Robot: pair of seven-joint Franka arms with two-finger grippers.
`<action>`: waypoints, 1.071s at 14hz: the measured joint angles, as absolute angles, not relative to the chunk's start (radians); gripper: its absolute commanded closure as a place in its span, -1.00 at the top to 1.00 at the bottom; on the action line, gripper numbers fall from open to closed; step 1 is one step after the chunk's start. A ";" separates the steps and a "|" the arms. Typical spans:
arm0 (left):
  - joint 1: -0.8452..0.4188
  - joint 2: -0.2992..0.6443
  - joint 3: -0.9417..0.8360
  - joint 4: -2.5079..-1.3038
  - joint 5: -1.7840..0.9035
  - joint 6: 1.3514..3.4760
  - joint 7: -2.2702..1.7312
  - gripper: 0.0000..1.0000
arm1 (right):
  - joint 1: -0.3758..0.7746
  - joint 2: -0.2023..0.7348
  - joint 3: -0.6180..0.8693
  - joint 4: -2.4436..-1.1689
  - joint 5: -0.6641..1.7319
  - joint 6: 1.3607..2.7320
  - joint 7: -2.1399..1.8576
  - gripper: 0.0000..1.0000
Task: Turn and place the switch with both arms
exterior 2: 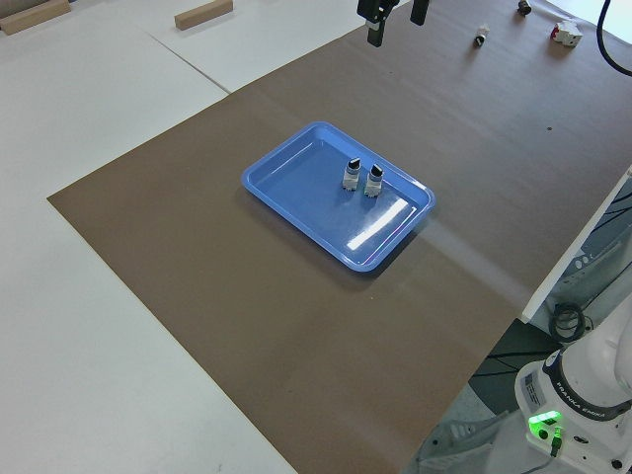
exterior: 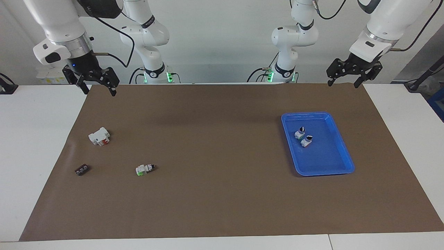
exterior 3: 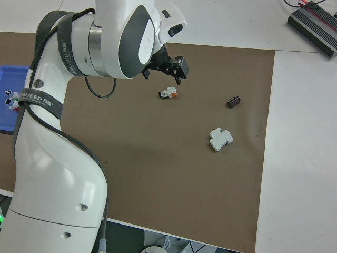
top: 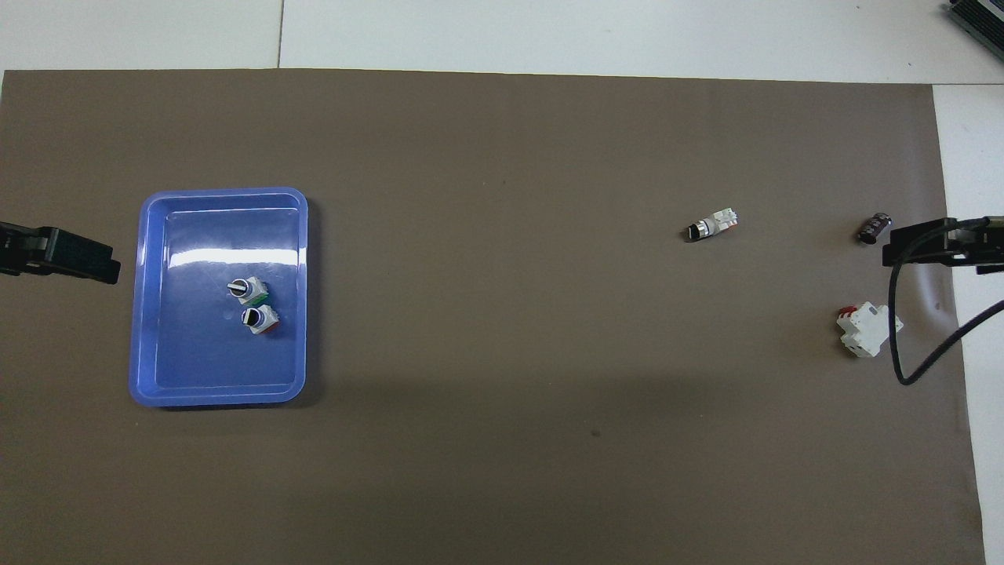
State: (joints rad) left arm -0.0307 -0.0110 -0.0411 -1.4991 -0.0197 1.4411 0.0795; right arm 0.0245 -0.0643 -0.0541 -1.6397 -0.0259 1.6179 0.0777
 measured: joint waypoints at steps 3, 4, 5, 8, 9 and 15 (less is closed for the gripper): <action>-0.031 -0.011 -0.041 -1.499 -0.020 1.441 0.079 1.00 | 0.024 -0.064 -0.054 -1.644 -0.026 1.618 0.078 1.00; -0.031 -0.011 -0.041 -1.499 -0.020 1.441 0.079 1.00 | 0.024 -0.065 -0.054 -1.646 -0.026 1.618 0.078 1.00; -0.031 -0.011 -0.041 -1.499 -0.020 1.441 0.079 1.00 | 0.024 -0.065 -0.054 -1.647 -0.026 1.618 0.078 1.00; -0.031 -0.011 -0.041 -1.499 -0.020 1.441 0.079 1.00 | 0.023 -0.067 -0.055 -1.651 -0.026 1.618 0.082 1.00; -0.031 -0.011 -0.041 -1.499 -0.020 1.441 0.079 1.00 | 0.024 -0.068 -0.055 -1.653 -0.026 1.618 0.103 1.00; -0.031 -0.011 -0.041 -1.499 -0.020 1.441 0.079 1.00 | 0.051 -0.072 -0.048 -1.692 -0.026 1.671 0.542 1.00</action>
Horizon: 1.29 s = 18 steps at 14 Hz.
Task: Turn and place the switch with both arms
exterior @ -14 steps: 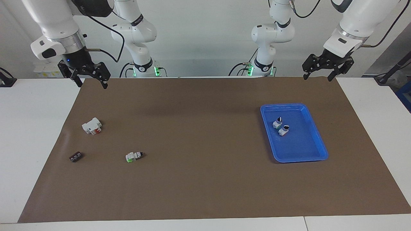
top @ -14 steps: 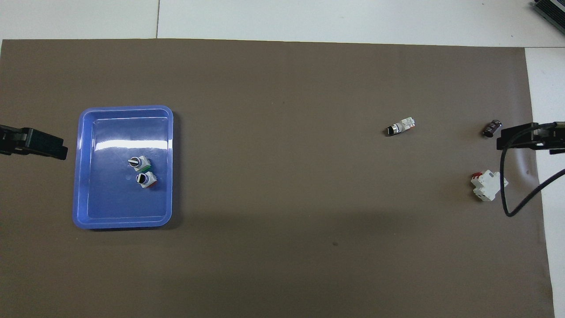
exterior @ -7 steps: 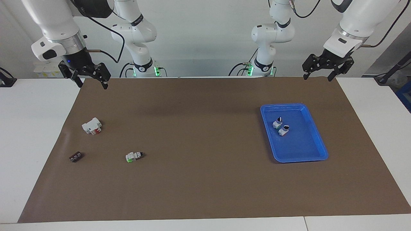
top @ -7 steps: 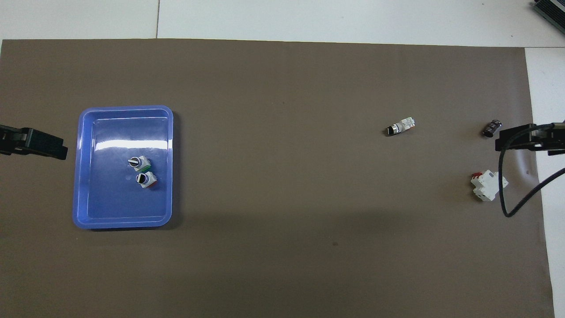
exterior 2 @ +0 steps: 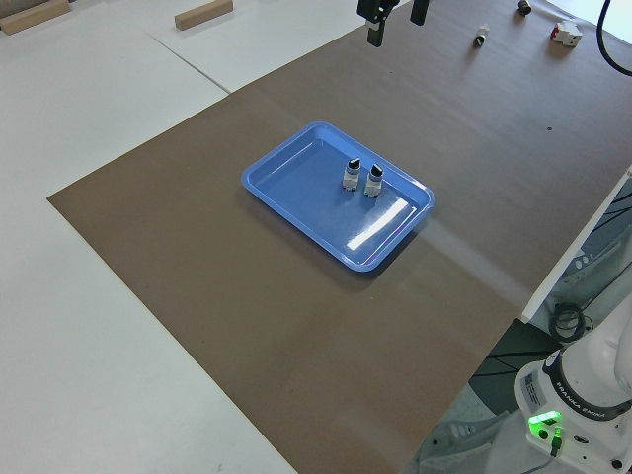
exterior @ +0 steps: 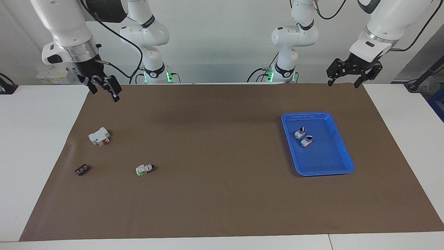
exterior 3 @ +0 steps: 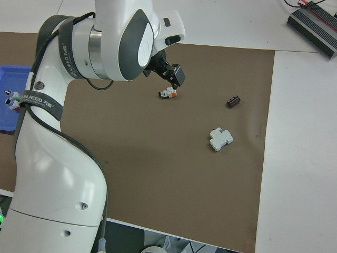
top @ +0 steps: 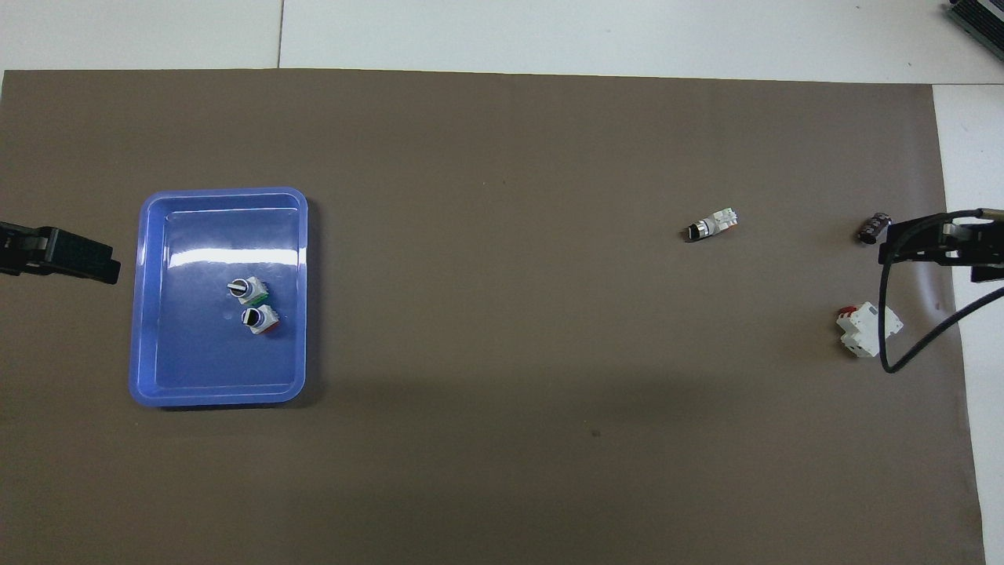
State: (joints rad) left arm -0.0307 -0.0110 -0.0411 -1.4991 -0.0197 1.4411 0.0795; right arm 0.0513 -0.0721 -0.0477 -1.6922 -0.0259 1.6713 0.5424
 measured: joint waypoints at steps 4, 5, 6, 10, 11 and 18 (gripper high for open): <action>-0.031 -0.011 -0.041 -1.499 -0.020 1.441 0.079 1.00 | 0.050 -0.076 -0.049 -1.700 -0.026 1.672 0.790 1.00; -0.031 -0.011 -0.041 -1.499 -0.020 1.441 0.079 1.00 | 0.049 -0.076 -0.049 -1.712 -0.026 1.678 0.851 1.00; -0.031 -0.011 -0.041 -1.499 -0.020 1.441 0.079 1.00 | 0.049 -0.075 -0.049 -1.729 -0.023 1.700 0.899 1.00; -0.031 -0.011 -0.041 -1.499 -0.020 1.441 0.079 1.00 | 0.051 -0.038 -0.046 -1.798 -0.015 1.781 1.051 1.00; -0.031 -0.011 -0.041 -1.499 -0.020 1.441 0.079 1.00 | 0.051 -0.016 -0.046 -1.805 0.001 1.802 1.075 1.00; -0.031 -0.011 -0.041 -1.499 -0.020 1.441 0.079 1.00 | 0.079 0.105 -0.045 -1.809 0.069 1.901 1.207 1.00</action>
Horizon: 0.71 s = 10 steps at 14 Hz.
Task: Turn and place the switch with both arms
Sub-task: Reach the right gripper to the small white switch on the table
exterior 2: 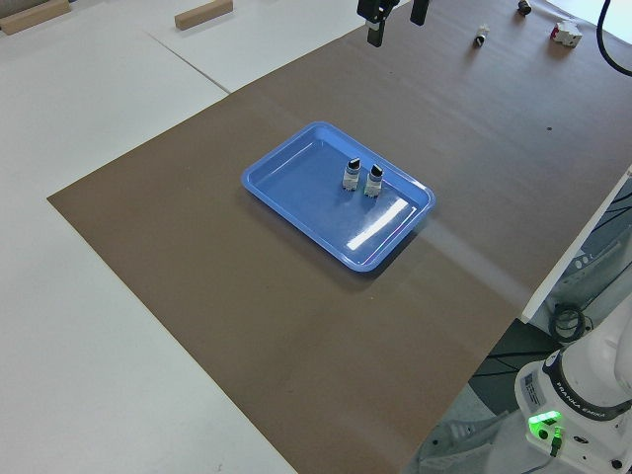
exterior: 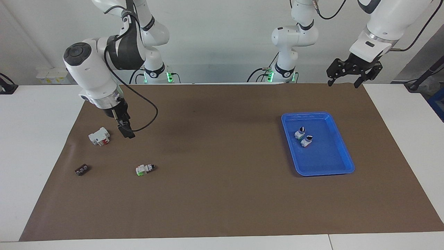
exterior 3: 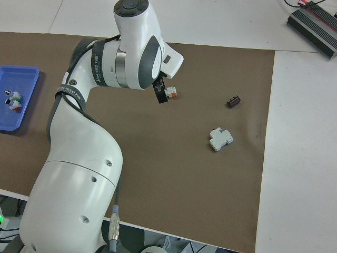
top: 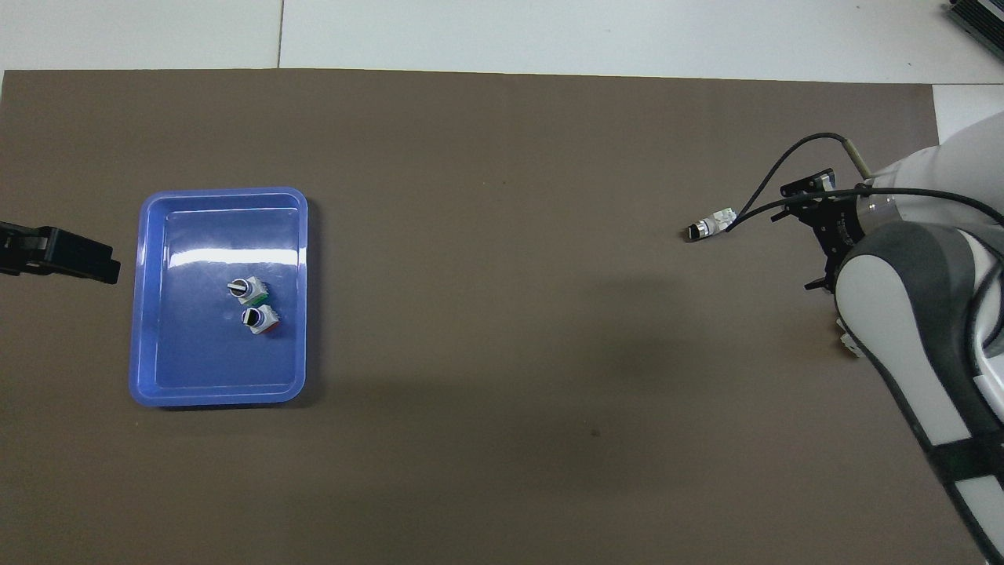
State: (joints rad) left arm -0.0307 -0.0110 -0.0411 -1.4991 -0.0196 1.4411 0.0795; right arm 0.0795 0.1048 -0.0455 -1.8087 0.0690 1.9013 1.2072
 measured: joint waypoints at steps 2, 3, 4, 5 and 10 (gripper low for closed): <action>-0.031 -0.011 -0.041 -1.499 -0.020 1.441 0.079 1.00 | 0.073 0.125 -0.047 -1.809 0.075 1.926 1.208 1.00; -0.031 -0.011 -0.041 -1.499 -0.020 1.441 0.079 1.00 | 0.070 0.140 -0.049 -1.809 0.076 1.952 1.208 1.00; -0.031 -0.011 -0.041 -1.499 -0.020 1.441 0.079 1.00 | 0.068 0.164 -0.050 -1.811 0.078 1.992 1.208 1.00; -0.031 -0.011 -0.041 -1.499 -0.020 1.441 0.079 1.00 | 0.066 0.199 -0.050 -1.813 0.081 2.047 1.208 1.00; -0.031 -0.011 -0.041 -1.499 -0.020 1.441 0.079 1.00 | 0.049 0.364 -0.049 -1.811 0.155 2.240 1.208 1.00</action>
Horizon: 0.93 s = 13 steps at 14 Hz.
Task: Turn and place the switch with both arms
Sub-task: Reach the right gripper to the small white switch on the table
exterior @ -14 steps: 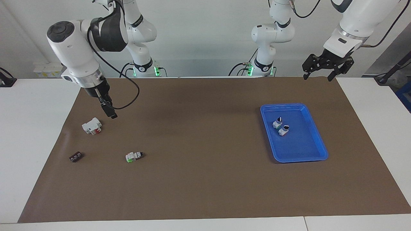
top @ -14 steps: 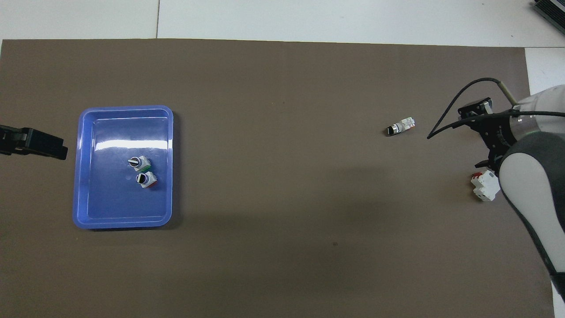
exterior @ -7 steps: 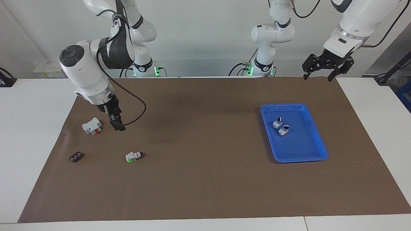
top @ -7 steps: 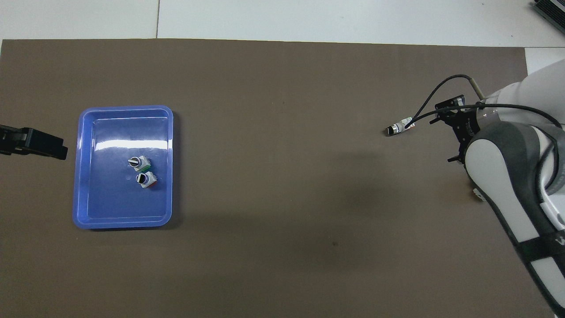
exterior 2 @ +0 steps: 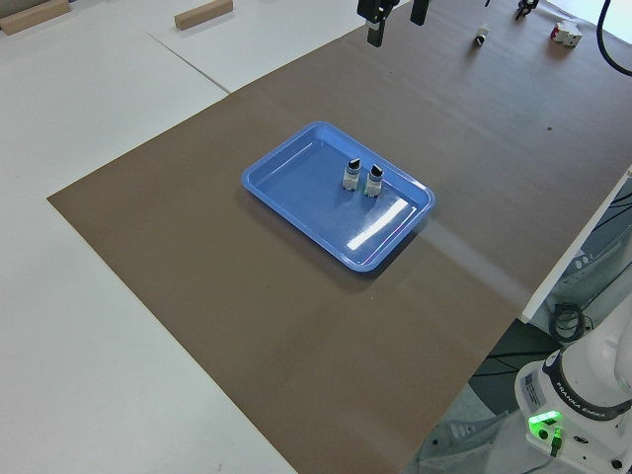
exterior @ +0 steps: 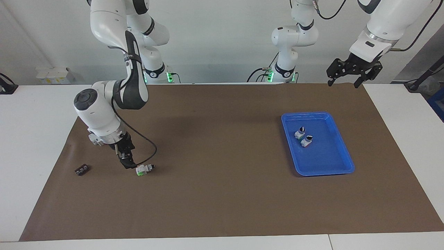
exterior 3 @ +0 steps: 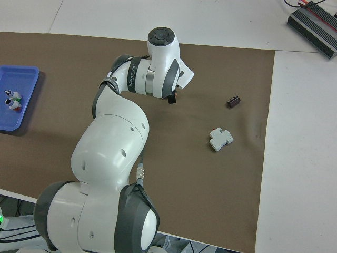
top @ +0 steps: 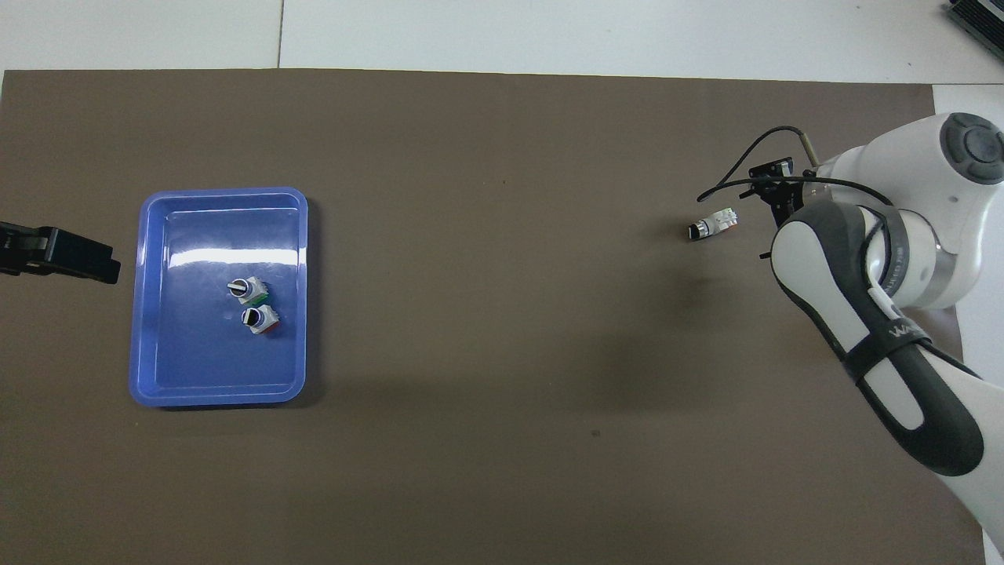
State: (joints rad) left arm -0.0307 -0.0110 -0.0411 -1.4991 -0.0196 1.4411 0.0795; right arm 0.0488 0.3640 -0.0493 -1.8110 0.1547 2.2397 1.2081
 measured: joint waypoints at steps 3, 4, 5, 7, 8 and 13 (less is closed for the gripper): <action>-0.031 -0.011 -0.041 -1.499 -0.020 1.441 0.079 1.00 | 0.052 0.394 -0.048 -1.810 0.189 2.291 1.208 1.00; -0.031 -0.011 -0.041 -1.499 -0.020 1.441 0.079 1.00 | 0.054 0.400 -0.048 -1.810 0.191 2.294 1.208 1.00; -0.031 -0.011 -0.041 -1.499 -0.020 1.441 0.079 1.00 | 0.056 0.406 -0.048 -1.810 0.191 2.295 1.208 1.00; -0.031 -0.011 -0.041 -1.499 -0.020 1.441 0.079 1.00 | 0.056 0.421 -0.048 -1.809 0.191 2.299 1.206 1.00; -0.031 -0.011 -0.041 -1.499 -0.020 1.441 0.079 1.00 | 0.056 0.429 -0.048 -1.809 0.191 2.305 1.203 1.00; -0.031 -0.011 -0.041 -1.499 -0.020 1.441 0.079 1.00 | 0.073 0.476 -0.046 -1.808 0.191 2.360 1.188 0.19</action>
